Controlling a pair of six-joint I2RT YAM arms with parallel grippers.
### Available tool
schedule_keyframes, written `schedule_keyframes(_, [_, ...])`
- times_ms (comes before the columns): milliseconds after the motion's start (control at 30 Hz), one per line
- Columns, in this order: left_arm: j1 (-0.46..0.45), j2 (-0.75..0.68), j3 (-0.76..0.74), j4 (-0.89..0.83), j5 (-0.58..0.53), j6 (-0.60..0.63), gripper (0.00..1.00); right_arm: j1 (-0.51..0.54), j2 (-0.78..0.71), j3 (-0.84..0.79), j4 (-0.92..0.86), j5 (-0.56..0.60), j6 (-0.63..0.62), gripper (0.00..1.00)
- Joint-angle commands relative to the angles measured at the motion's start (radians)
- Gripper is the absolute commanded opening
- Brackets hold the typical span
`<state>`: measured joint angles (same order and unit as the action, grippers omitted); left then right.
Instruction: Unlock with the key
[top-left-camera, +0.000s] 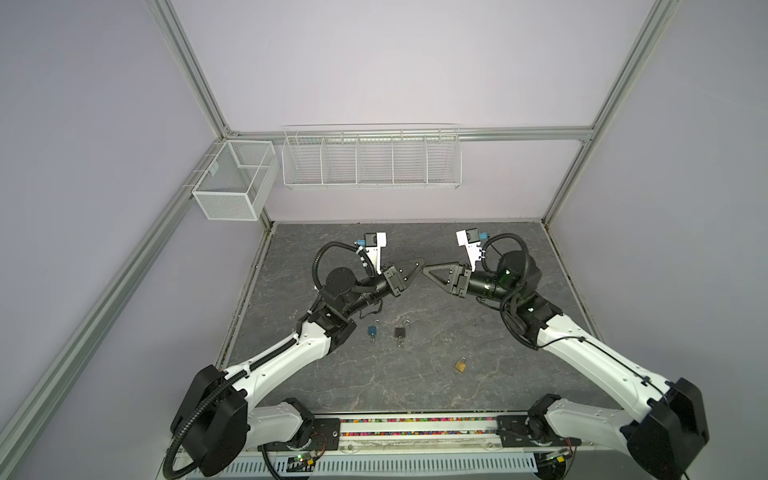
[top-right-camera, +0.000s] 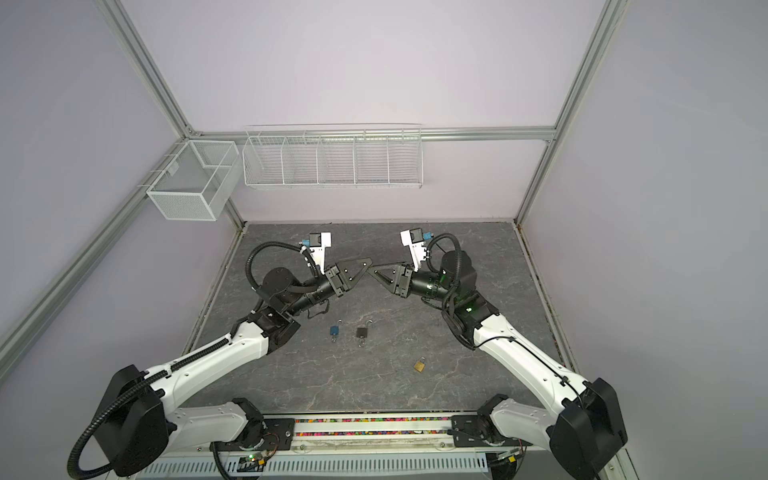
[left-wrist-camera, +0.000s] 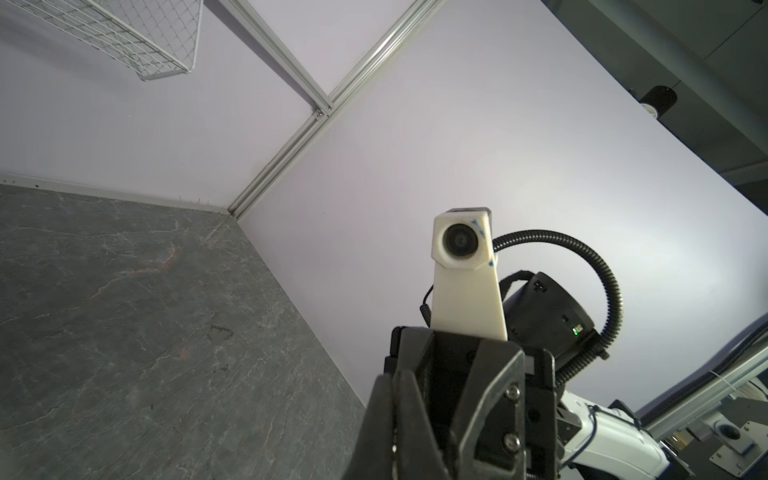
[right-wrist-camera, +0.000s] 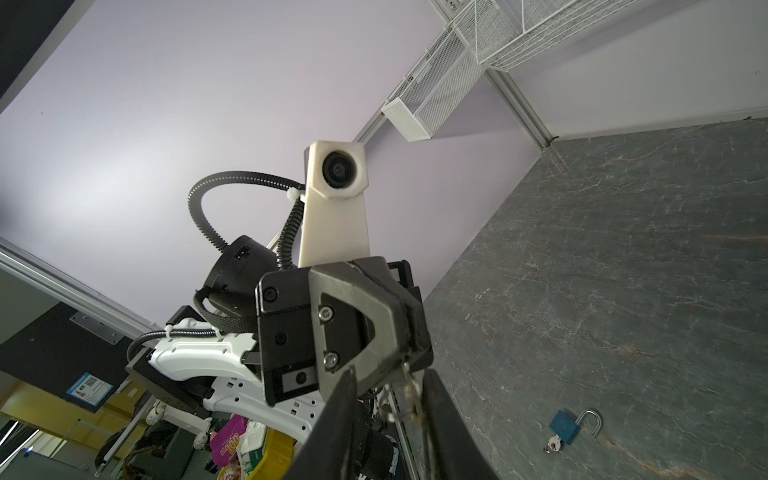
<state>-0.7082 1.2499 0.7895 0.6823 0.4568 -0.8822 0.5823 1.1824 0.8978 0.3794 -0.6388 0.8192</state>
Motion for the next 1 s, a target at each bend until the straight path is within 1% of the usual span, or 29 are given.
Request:
schedule_keyframes(0, [0.000,0.006,0.032,0.026,0.025,-0.011,0.00,-0.001,0.014,0.012,0.047,-0.039,0.008,0.29])
schedule_keyframes(67, [0.000,0.004,0.039,0.019,0.032,-0.012,0.00,-0.006,0.013,0.001,0.068,-0.039,0.022,0.21])
schedule_keyframes(300, [0.000,-0.005,0.039,0.007,0.024,-0.007,0.00,-0.015,-0.001,-0.002,0.065,-0.038,0.024,0.19])
schedule_keyframes(400, [0.000,-0.008,0.041,-0.003,0.017,-0.002,0.00,-0.019,-0.007,-0.006,0.060,-0.042,0.024,0.19])
schedule_keyframes(533, [0.000,-0.008,0.045,0.003,0.016,-0.005,0.00,-0.020,-0.015,-0.006,0.022,-0.037,0.004,0.22])
schedule_keyframes(700, [0.000,-0.013,0.049,-0.006,0.018,-0.003,0.00,-0.031,-0.018,-0.011,-0.005,-0.023,-0.005,0.23])
schedule_keyframes(767, [0.000,-0.014,0.049,-0.006,0.020,-0.002,0.00,-0.036,-0.017,-0.013,-0.017,-0.020,-0.010,0.29])
schedule_keyframes(900, [0.000,-0.016,0.047,-0.010,0.018,-0.001,0.00,-0.038,-0.014,-0.013,0.010,-0.034,0.000,0.29])
schedule_keyframes(967, [0.000,-0.012,0.050,-0.006,0.023,-0.002,0.00,-0.038,-0.009,-0.009,0.021,-0.045,0.005,0.28])
